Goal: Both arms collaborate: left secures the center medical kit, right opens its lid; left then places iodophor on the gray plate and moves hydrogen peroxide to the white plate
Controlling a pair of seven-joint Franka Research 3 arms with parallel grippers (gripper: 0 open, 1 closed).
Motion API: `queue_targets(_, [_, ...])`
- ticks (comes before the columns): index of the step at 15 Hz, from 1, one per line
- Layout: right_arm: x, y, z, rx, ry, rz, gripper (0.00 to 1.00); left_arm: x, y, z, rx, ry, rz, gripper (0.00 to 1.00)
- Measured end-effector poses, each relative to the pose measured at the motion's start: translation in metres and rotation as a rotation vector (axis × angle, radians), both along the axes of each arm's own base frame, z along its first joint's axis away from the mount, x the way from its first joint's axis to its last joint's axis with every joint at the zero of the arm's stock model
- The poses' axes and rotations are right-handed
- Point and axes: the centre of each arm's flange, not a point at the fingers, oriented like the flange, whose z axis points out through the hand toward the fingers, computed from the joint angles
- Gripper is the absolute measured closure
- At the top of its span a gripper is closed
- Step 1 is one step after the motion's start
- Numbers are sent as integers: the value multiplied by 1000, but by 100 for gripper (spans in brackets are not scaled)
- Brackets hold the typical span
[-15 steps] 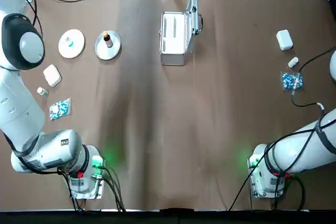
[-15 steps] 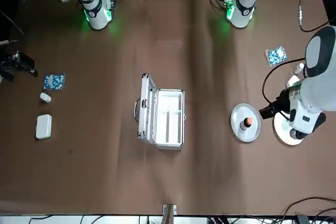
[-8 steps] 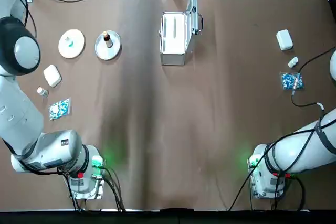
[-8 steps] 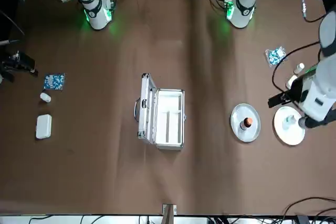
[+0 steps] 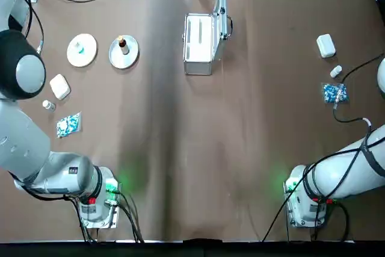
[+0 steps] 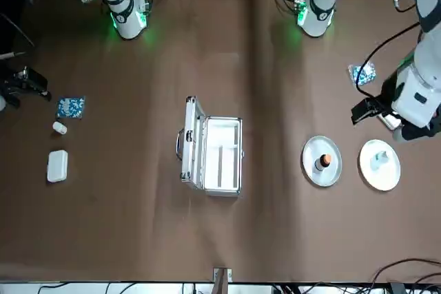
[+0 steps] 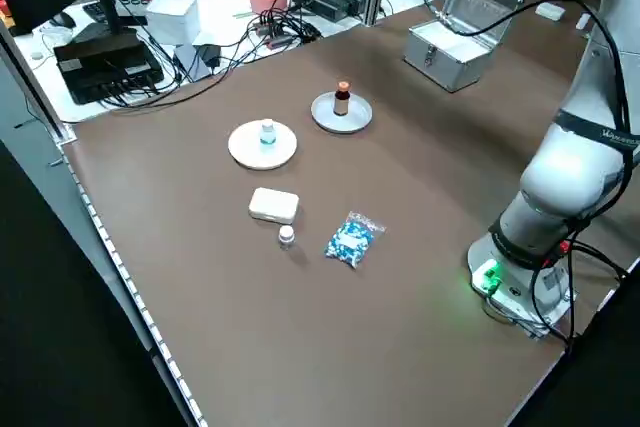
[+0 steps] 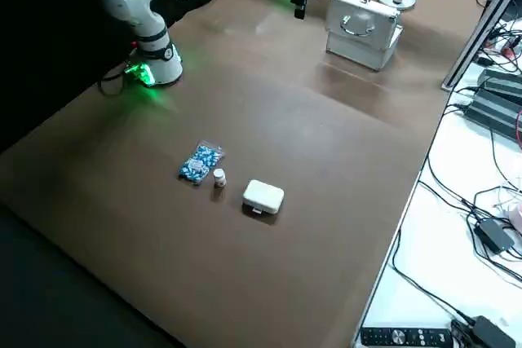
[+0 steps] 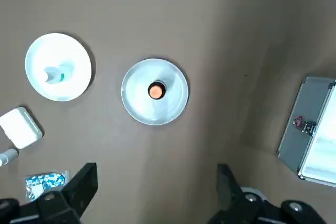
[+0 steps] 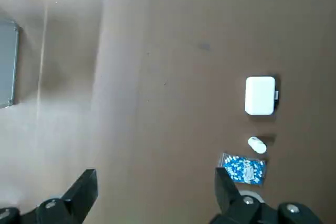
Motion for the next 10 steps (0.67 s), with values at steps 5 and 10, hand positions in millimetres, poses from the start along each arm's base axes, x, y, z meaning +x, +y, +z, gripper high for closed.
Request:
queue_targets(5, [0, 14, -1, -1, 1, 23, 1, -15, 2, -3, 8, -15, -31, 0])
queue_targets(10, [2, 15, 1, -9, -14, 26, 1, -17, 2, 2, 8, -24, -34, 0])
